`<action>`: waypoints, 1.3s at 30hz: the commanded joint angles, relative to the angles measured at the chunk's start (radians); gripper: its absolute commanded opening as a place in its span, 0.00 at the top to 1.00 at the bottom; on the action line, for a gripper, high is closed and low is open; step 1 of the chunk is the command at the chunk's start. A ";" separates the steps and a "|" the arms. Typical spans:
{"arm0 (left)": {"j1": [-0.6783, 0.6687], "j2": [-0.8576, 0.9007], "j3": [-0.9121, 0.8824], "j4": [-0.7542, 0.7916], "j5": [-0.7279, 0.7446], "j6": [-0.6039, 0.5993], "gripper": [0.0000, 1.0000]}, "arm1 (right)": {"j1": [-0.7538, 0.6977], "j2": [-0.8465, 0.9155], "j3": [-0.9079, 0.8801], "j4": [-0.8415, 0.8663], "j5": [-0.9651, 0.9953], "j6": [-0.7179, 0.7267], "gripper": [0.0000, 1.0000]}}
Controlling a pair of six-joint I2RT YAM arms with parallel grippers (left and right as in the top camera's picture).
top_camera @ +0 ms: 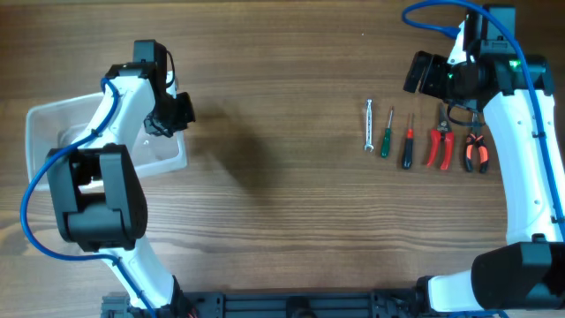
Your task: Pack container
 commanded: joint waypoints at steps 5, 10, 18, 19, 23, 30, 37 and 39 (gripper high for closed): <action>-0.095 0.008 0.029 -0.092 0.048 -0.025 0.96 | -0.004 0.009 0.016 -0.003 0.018 0.021 0.00; -0.282 0.008 0.174 -0.247 0.048 -0.108 0.96 | -0.004 0.009 0.016 0.002 0.018 0.021 0.00; -0.624 0.010 0.242 -0.048 0.048 -0.321 0.96 | -0.004 0.009 0.016 0.010 0.018 0.020 0.00; -0.656 0.011 0.242 -0.002 0.046 -0.321 0.96 | -0.004 0.009 0.016 0.011 0.018 0.020 0.00; -0.733 0.028 0.242 0.100 -0.018 -0.321 0.96 | -0.004 0.009 0.016 0.018 0.018 0.019 0.00; -0.735 0.136 0.242 0.089 0.023 -0.367 0.94 | -0.004 0.009 0.016 0.019 0.018 0.017 0.00; -0.735 0.172 0.242 0.058 0.026 -0.370 0.65 | -0.004 0.009 0.016 0.028 0.018 0.018 0.00; -0.735 0.172 0.242 0.058 0.028 -0.370 0.41 | -0.004 0.009 0.016 0.030 0.018 0.018 0.00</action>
